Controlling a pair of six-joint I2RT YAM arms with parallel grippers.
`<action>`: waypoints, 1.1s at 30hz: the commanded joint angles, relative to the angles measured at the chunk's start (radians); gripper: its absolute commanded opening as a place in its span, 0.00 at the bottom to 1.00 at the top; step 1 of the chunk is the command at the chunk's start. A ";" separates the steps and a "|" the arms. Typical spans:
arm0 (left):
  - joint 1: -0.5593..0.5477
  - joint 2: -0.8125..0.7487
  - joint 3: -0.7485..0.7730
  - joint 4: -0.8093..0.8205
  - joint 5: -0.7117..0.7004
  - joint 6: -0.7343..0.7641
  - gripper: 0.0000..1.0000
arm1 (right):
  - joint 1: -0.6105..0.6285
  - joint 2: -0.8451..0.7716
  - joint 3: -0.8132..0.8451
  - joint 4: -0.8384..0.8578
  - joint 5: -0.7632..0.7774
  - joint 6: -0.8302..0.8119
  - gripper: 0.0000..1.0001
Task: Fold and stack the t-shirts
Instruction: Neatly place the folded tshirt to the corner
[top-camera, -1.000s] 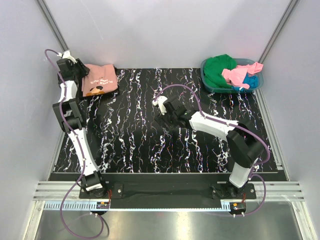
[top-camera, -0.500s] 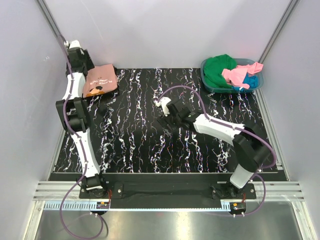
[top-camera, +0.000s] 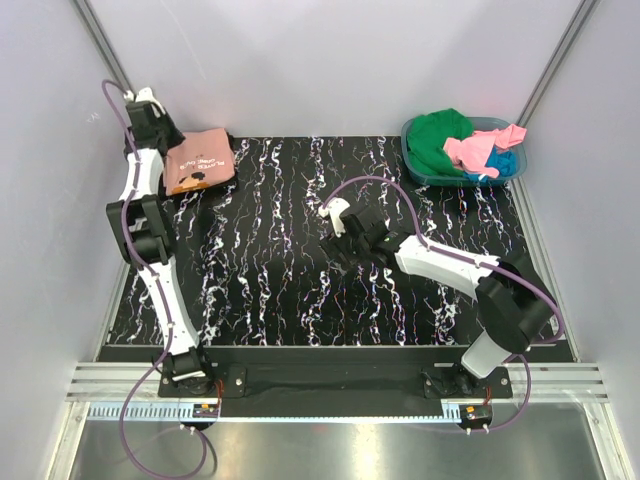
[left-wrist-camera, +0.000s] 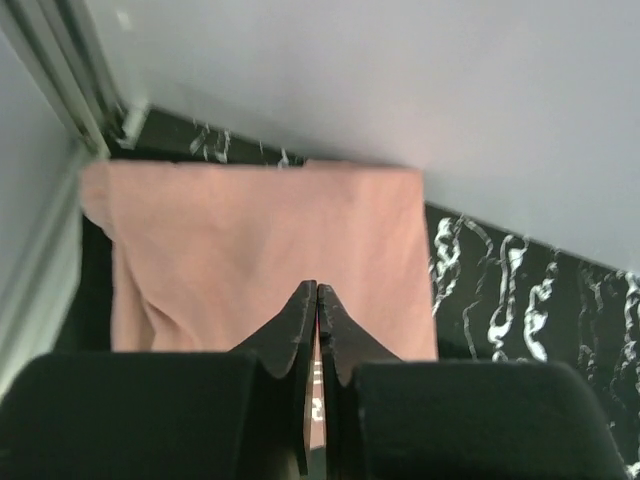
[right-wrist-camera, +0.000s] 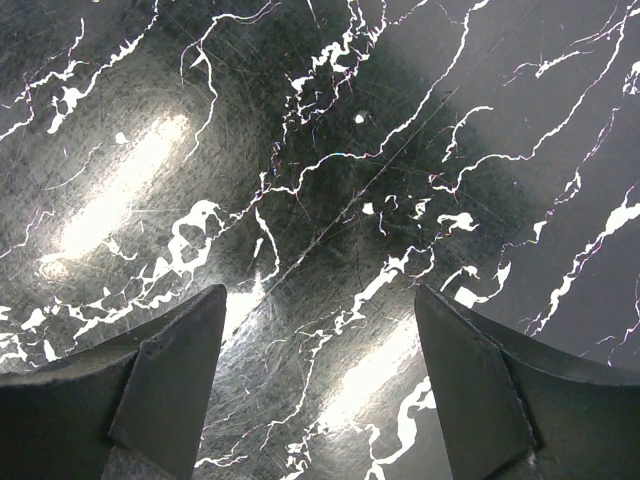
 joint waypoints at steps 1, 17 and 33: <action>0.019 0.082 0.049 -0.024 0.078 -0.041 0.05 | -0.007 -0.033 0.000 0.038 0.001 0.018 0.83; 0.042 0.083 0.077 0.073 -0.017 0.037 0.08 | -0.007 -0.004 0.036 0.015 -0.017 0.024 0.82; 0.036 0.158 0.115 0.194 -0.091 0.124 0.15 | -0.007 0.046 0.075 0.017 -0.010 0.013 0.82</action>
